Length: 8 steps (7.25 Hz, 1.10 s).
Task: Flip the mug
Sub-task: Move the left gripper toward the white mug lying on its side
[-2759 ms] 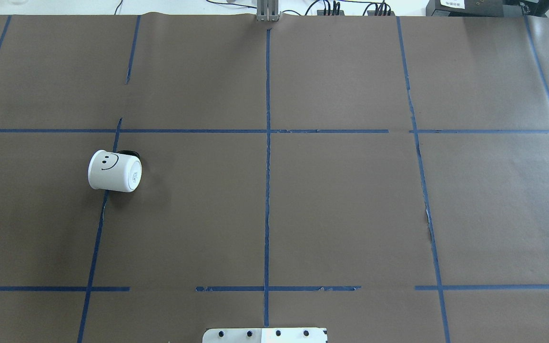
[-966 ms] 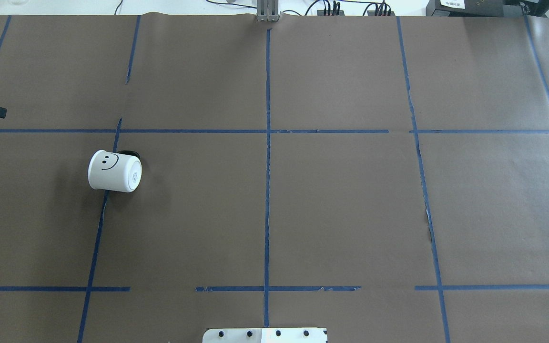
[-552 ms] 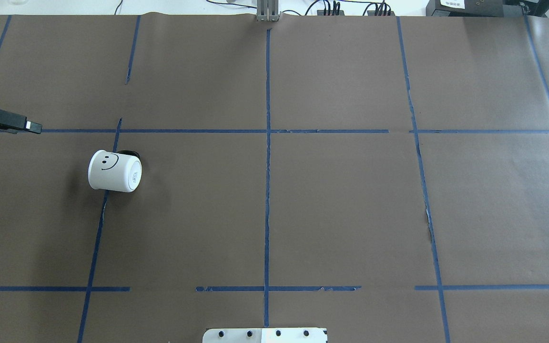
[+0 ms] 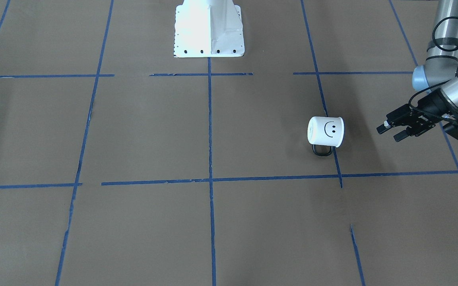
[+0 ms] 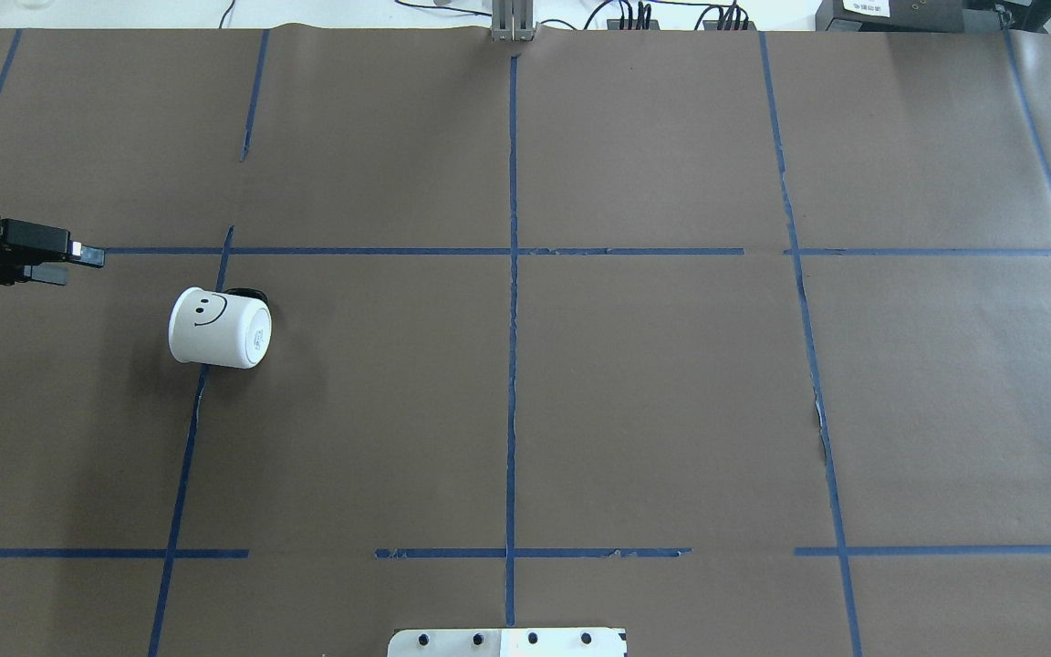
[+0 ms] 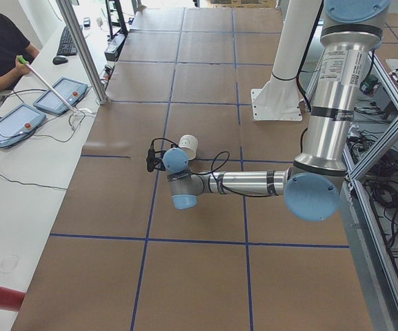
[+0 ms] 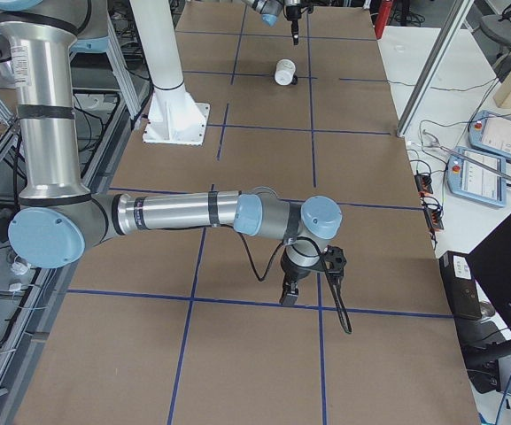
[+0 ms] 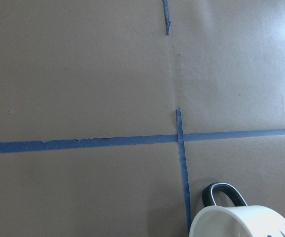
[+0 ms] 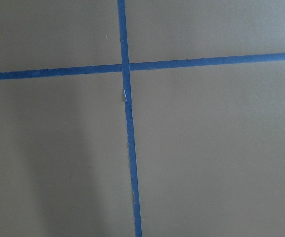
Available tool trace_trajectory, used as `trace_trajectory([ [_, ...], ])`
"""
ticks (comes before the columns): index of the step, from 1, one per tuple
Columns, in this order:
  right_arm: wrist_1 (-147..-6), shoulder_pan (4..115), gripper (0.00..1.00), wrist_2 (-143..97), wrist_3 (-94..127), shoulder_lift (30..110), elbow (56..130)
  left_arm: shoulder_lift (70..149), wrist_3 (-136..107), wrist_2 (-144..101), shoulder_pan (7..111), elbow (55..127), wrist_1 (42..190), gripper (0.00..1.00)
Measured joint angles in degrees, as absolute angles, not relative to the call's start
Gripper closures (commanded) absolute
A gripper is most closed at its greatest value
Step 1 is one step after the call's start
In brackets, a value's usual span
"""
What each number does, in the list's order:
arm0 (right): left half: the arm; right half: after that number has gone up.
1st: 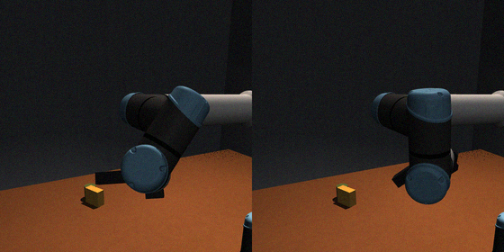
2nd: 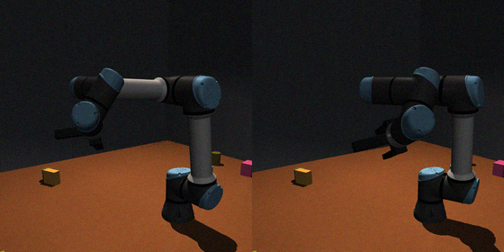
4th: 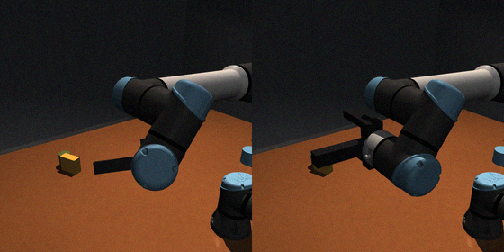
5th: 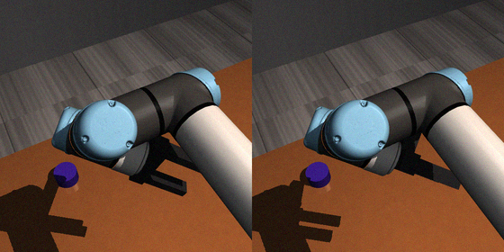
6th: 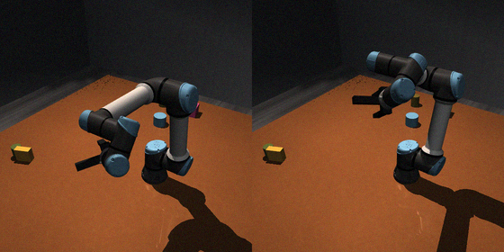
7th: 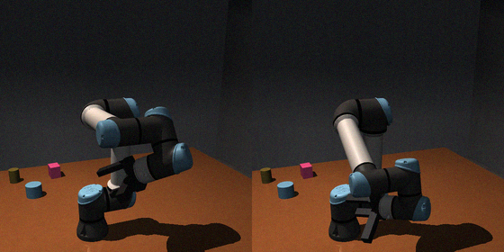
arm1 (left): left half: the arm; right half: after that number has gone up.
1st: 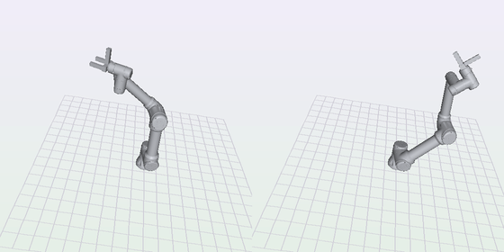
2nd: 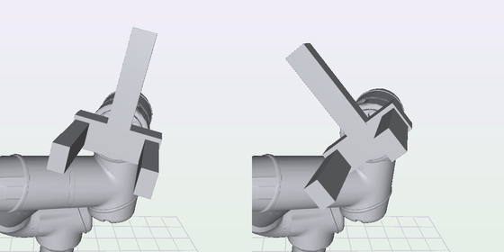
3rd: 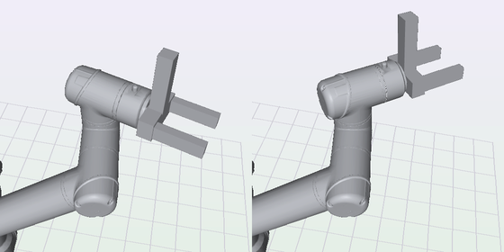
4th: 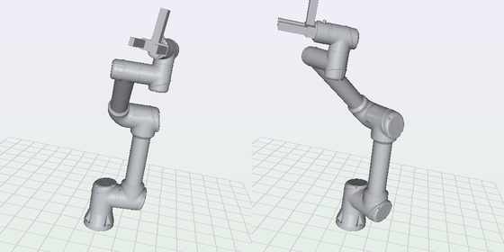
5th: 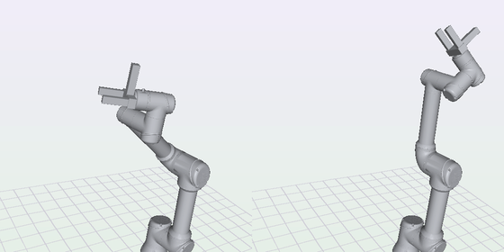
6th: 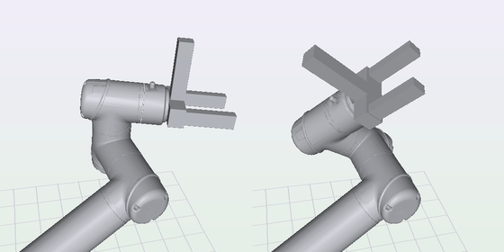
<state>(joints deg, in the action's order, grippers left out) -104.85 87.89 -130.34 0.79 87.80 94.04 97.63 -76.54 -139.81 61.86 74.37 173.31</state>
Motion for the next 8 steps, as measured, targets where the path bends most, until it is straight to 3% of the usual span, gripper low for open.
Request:
trace_trajectory([
  [4, -104.85, 87.89, 0.00, -130.34, 0.79, 87.80, 94.04, 98.16, -93.50, -128.27, 54.89, 72.53, 188.40, 0.00],
  [8, -104.86, 87.89, 0.00, -130.34, 0.79, 87.80, 94.04, 100.29, -95.59, -123.51, 50.87, 71.57, 190.47, 0.00],
])
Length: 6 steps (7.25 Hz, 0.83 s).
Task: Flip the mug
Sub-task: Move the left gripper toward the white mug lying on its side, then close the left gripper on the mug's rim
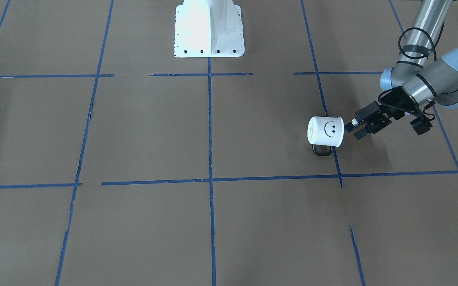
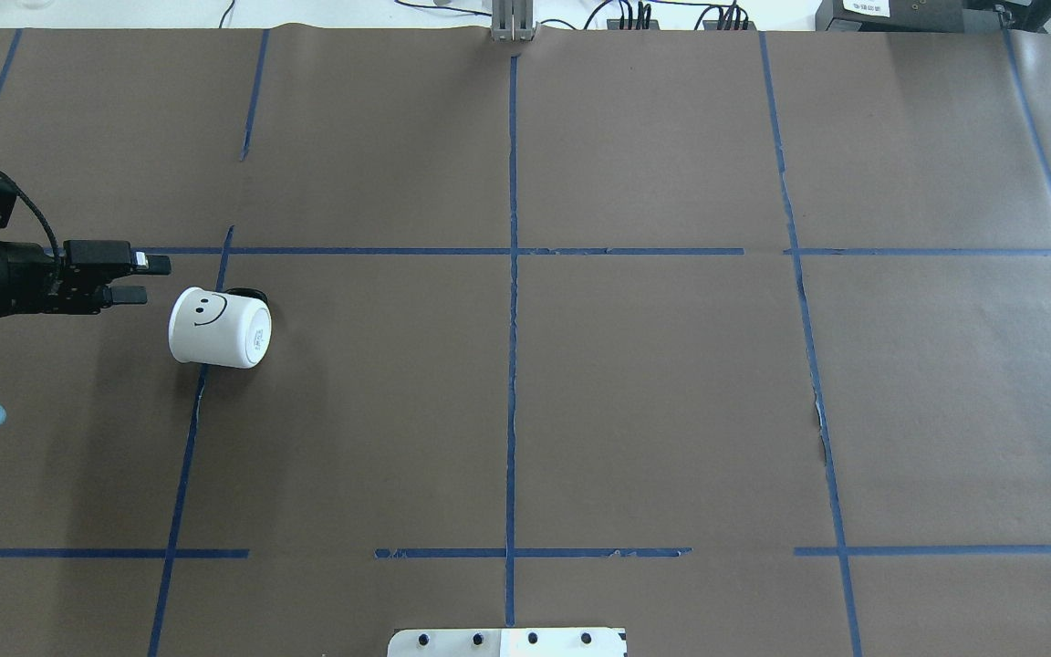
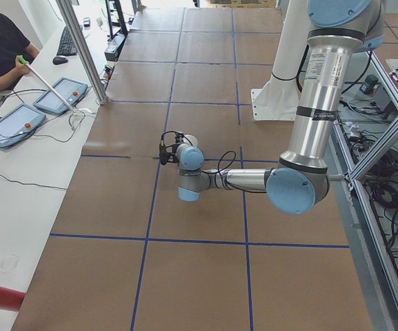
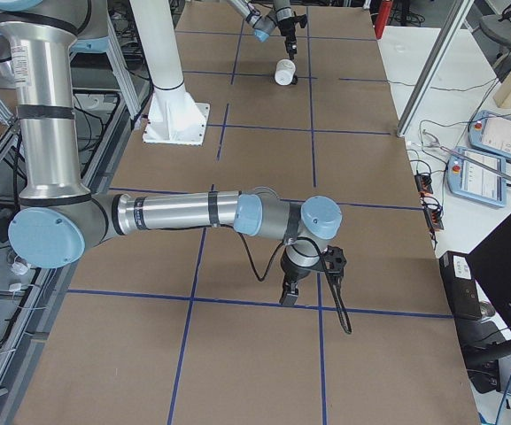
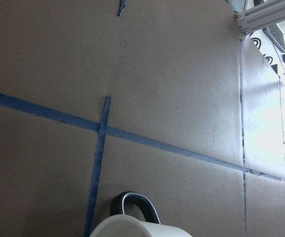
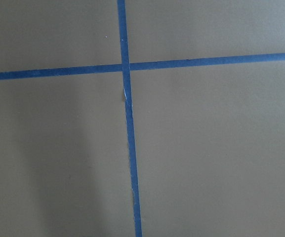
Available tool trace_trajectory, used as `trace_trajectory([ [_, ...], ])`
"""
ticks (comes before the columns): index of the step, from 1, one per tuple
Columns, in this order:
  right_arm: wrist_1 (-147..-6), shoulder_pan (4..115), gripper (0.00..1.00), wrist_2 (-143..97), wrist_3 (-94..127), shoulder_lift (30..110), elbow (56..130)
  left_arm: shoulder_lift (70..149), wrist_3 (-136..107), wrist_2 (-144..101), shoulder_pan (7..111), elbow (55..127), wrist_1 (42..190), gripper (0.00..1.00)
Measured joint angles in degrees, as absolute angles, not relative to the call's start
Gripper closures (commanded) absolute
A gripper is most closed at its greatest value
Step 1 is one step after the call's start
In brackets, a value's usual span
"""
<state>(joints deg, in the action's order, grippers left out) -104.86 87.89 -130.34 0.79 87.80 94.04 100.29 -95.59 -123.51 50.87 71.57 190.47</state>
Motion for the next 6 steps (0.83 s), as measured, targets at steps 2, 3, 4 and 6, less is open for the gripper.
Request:
trace_trajectory([
  [2, -104.85, 87.89, 0.00, -130.34, 0.75, 87.80, 94.04, 101.86, -95.66, -123.74, 49.82, 70.44, 190.31, 0.05],
  [3, -104.85, 87.89, 0.00, -130.34, 0.75, 87.80, 94.04, 102.28, -95.65, -124.04, 49.61, 70.30, 190.22, 0.07],
  [4, -104.85, 87.89, 0.00, -130.34, 0.73, 87.80, 94.04, 102.59, -95.63, -124.59, 49.50, 70.26, 190.13, 0.10],
  [6, -104.85, 87.89, 0.00, -130.34, 0.71, 87.80, 94.04, 102.85, -95.54, -126.83, 49.38, 70.27, 190.03, 0.22],
])
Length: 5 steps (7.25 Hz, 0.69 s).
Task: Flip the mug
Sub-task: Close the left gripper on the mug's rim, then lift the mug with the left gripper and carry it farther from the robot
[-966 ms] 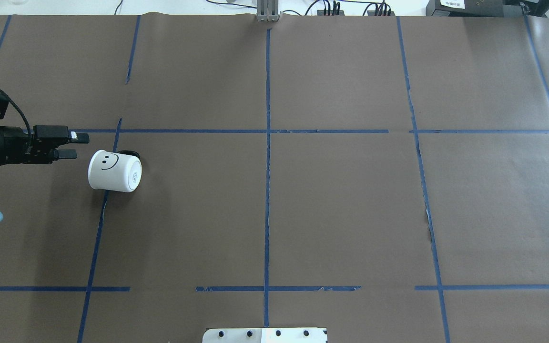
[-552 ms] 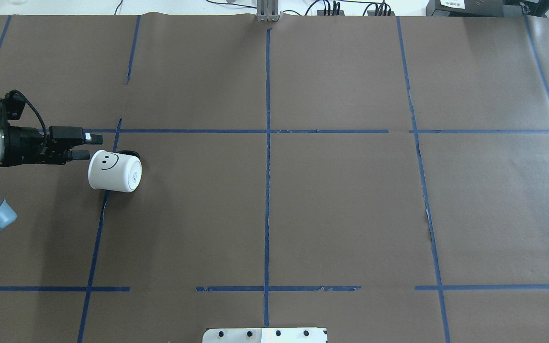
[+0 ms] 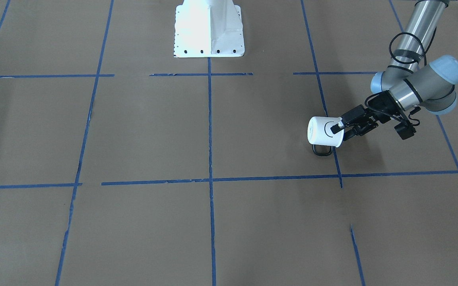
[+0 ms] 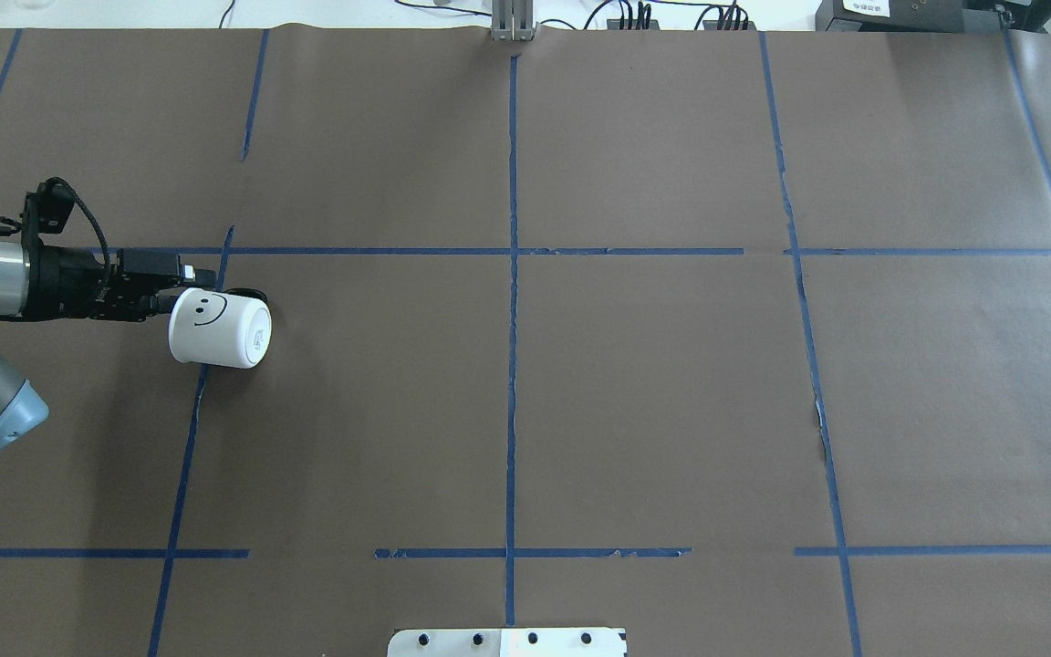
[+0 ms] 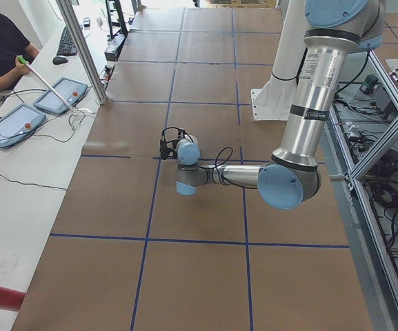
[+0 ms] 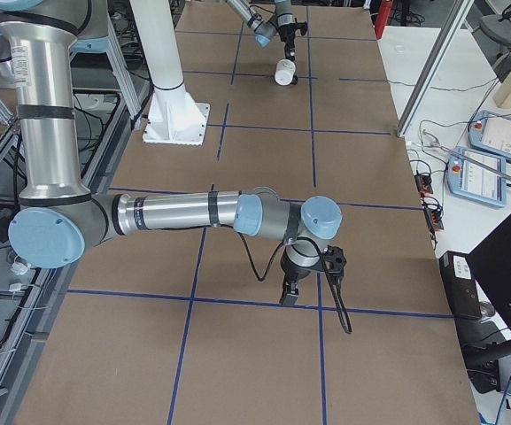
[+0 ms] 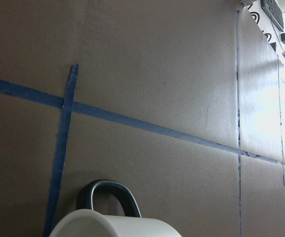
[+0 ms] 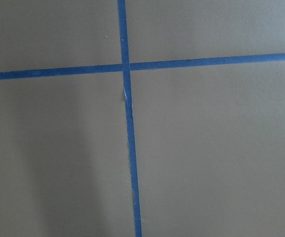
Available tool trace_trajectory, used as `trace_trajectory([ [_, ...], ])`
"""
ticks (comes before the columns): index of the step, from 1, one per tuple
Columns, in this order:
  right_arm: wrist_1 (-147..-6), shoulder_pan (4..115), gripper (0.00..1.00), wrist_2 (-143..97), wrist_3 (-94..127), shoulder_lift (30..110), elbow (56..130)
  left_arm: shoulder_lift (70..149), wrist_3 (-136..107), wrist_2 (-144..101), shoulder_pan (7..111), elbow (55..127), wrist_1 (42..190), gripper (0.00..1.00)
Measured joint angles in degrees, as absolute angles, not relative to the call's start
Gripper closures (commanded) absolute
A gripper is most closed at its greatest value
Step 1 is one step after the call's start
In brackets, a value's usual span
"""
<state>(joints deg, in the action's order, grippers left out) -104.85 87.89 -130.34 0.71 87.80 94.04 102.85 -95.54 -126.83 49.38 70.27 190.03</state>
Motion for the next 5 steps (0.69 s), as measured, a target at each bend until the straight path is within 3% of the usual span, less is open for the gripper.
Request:
trace_trajectory([
  [1, -104.85, 87.89, 0.00, -130.34, 0.72, 87.80, 94.04, 102.94, -95.47, -127.46, 49.31, 70.30, 190.00, 0.28],
  [2, -104.85, 87.89, 0.00, -130.34, 0.76, 87.80, 94.04, 102.97, -95.41, -127.96, 49.27, 70.31, 189.96, 0.48],
  [4, -104.85, 87.89, 0.00, -130.34, 0.79, 87.80, 94.04, 102.96, -95.38, -129.36, 49.23, 70.42, 189.91, 1.00],
  [5, -104.85, 87.89, 0.00, -130.34, 0.79, 87.80, 94.04, 102.94, -95.46, -129.75, 49.23, 70.64, 189.92, 1.00],
])
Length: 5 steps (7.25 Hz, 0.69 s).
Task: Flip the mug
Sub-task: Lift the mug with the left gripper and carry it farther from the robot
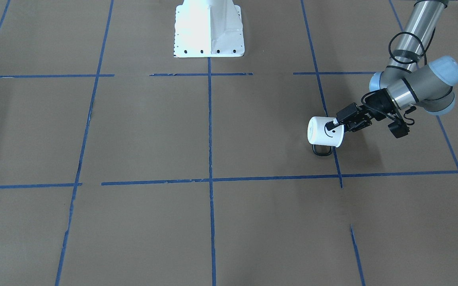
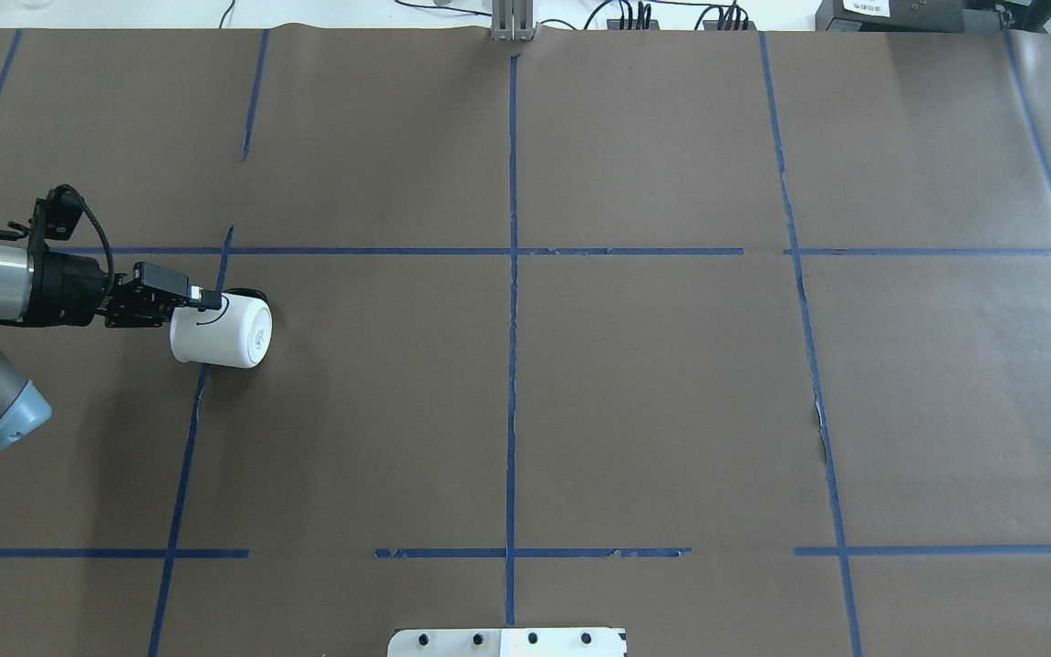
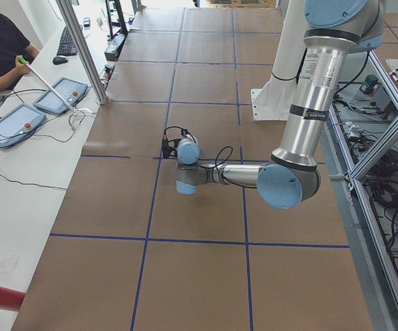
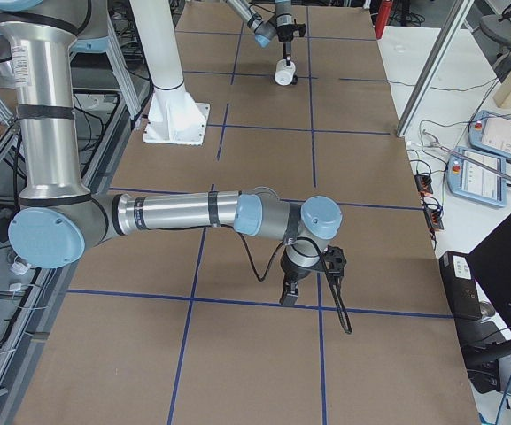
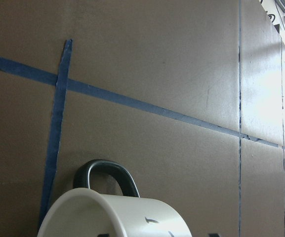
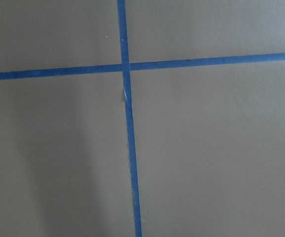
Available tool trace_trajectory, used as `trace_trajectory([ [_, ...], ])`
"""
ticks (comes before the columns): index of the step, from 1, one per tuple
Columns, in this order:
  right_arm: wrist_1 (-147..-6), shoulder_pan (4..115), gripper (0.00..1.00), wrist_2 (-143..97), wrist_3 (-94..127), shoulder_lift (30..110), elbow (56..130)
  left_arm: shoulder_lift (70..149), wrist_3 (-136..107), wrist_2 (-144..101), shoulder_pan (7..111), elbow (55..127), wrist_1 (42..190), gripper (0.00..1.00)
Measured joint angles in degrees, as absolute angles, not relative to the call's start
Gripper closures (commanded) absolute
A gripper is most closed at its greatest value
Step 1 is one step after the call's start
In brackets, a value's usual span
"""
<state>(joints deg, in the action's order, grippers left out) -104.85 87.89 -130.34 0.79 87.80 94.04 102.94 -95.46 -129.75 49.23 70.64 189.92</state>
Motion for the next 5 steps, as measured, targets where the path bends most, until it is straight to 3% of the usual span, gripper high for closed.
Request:
trace_trajectory([
  [2, -104.85, 87.89, 0.00, -130.34, 0.74, 87.80, 94.04, 103.12, -98.46, -132.70, 49.22, 72.49, 188.91, 1.00],
  [5, -104.85, 87.89, 0.00, -130.34, 0.78, 87.80, 94.04, 104.88, -105.84, -139.89, 49.96, 81.24, 179.06, 1.00],
])
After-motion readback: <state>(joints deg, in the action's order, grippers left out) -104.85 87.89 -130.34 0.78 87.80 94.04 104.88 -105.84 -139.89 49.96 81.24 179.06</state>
